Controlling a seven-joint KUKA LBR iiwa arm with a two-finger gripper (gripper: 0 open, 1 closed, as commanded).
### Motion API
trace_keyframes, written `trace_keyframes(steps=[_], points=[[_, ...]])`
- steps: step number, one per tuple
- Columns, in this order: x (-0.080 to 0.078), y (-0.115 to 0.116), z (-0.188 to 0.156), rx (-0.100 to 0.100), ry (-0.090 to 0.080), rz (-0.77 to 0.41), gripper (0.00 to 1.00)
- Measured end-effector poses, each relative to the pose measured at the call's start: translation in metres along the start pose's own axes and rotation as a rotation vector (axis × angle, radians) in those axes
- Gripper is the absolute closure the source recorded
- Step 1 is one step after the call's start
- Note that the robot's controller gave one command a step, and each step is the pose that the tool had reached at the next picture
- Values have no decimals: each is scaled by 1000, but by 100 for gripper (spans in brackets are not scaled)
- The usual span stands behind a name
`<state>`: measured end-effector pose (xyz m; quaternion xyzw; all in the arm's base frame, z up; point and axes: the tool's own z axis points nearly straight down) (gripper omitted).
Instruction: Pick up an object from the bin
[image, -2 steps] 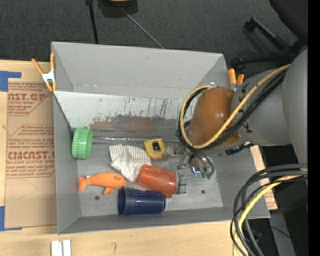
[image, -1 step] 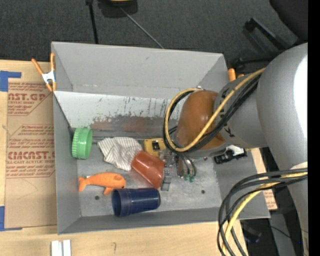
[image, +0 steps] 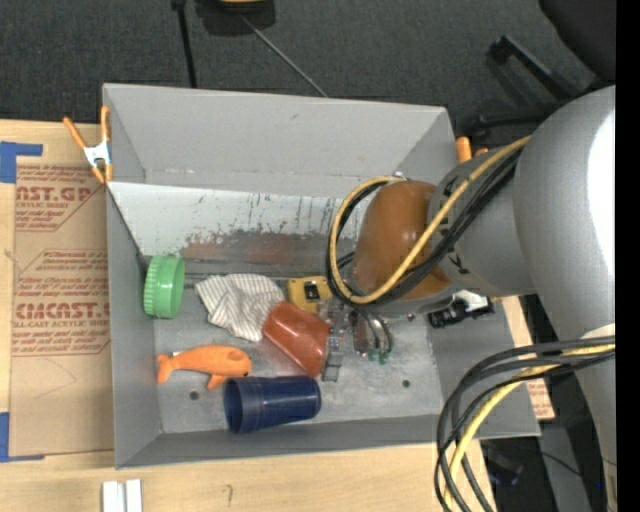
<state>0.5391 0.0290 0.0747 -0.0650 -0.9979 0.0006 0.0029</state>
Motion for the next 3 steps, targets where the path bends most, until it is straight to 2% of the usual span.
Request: trace_keyframes(steps=[1,2,3], points=[[7,1,-38,-1,2,12,100],[9,9,-55,-5,-16,45,100],[14,19,-199,-4,-13,35,100]])
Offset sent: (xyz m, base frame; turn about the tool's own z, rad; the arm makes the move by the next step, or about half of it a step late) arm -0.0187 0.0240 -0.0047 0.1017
